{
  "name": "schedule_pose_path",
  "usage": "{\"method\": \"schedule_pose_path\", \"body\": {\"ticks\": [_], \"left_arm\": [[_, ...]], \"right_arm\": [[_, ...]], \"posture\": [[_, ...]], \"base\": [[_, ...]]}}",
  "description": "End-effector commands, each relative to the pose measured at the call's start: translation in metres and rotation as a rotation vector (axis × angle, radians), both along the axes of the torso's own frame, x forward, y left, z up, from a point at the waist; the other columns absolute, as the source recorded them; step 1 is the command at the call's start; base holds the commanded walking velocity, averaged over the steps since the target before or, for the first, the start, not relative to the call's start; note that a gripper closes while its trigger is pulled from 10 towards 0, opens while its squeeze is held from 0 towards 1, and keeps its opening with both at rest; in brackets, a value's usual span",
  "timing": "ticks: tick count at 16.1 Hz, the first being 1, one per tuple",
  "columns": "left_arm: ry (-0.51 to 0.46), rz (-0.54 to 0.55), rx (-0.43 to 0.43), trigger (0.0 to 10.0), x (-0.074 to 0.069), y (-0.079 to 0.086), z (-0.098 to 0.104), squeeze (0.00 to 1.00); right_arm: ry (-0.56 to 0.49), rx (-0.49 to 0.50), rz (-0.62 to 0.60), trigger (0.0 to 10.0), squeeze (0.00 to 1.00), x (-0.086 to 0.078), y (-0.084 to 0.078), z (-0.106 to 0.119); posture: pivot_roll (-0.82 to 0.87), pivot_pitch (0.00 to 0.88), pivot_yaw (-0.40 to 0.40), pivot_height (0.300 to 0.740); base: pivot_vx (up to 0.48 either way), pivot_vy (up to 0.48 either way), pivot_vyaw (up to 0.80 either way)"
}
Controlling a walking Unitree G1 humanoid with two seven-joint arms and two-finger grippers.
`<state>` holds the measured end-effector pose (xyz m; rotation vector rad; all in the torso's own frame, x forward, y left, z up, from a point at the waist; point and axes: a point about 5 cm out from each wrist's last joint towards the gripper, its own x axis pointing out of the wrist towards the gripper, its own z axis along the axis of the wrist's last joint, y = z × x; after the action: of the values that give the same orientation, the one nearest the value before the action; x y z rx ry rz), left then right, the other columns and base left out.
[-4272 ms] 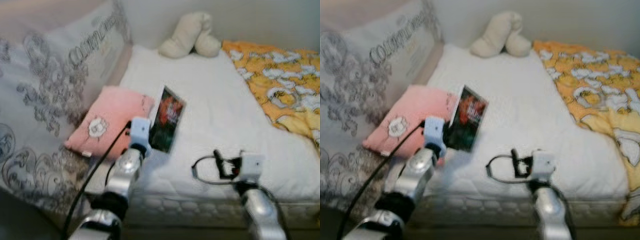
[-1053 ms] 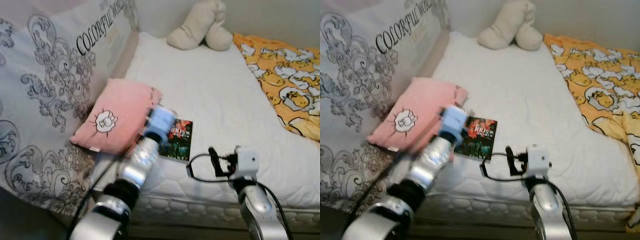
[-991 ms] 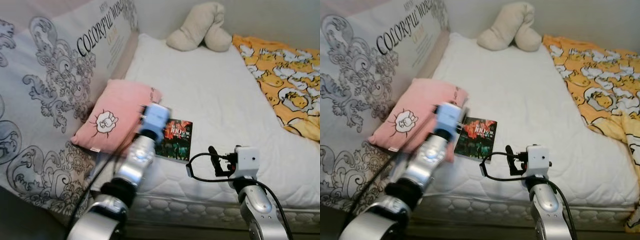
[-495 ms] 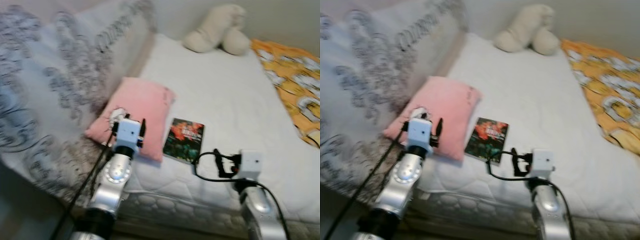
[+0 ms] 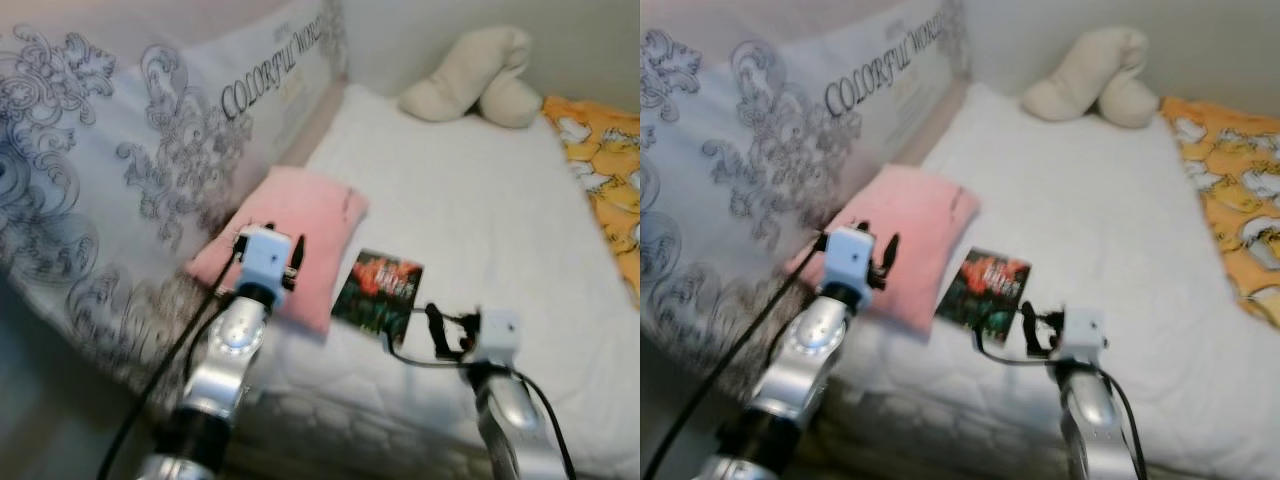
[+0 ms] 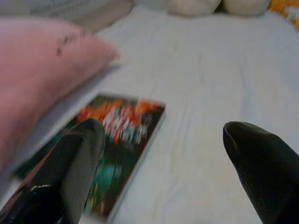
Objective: Clean up the room
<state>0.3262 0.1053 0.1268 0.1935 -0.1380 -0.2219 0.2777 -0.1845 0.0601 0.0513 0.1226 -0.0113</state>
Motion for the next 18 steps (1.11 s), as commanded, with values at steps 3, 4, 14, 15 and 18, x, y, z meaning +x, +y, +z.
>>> {"method": "schedule_pose_path", "body": {"ticks": [3, 4, 14, 15, 18], "left_arm": [[-0.001, -0.017, -0.015, 10.0, -0.008, -0.006, 0.003, 0.0], [-0.009, -0.022, -0.01, 10.0, -0.011, -0.007, 0.005, 0.0], [-0.087, -0.018, 0.021, 10.0, -0.056, 0.024, 0.055, 0.0], [-0.109, -0.034, 0.015, 10.0, -0.064, 0.022, 0.066, 0.0], [-0.159, -0.121, -0.013, 10.0, -0.085, 0.009, 0.101, 0.0]], "right_arm": [[-0.049, -0.026, -0.011, 10.0, 0.0, 0.011, -0.012, 0.014], [-0.045, -0.035, -0.021, 10.0, 0.0, 0.013, -0.015, 0.015], [0.1, 0.106, -0.312, 10.0, 0.0, 0.067, -0.045, 0.017], [0.121, 0.116, -0.312, 10.0, 0.0, 0.068, -0.04, 0.014], [0.208, 0.148, -0.306, 10.0, 0.0, 0.067, -0.023, 0.0]], "posture": [[0.15, 0.059, -0.049, 0.74], [0.15, 0.104, -0.07, 0.74], [0.38, 0.401, -0.079, 0.74], [0.42, 0.449, -0.054, 0.74], [0.49, 0.519, -0.027, 0.74]], "base": [[0.48, 0.0, 0.0], [0.48, 0.0, 0.0], [0.048, 0.0, 0.0], [0.0, 0.0, 0.0], [0.0, 0.0, 0.0]]}}
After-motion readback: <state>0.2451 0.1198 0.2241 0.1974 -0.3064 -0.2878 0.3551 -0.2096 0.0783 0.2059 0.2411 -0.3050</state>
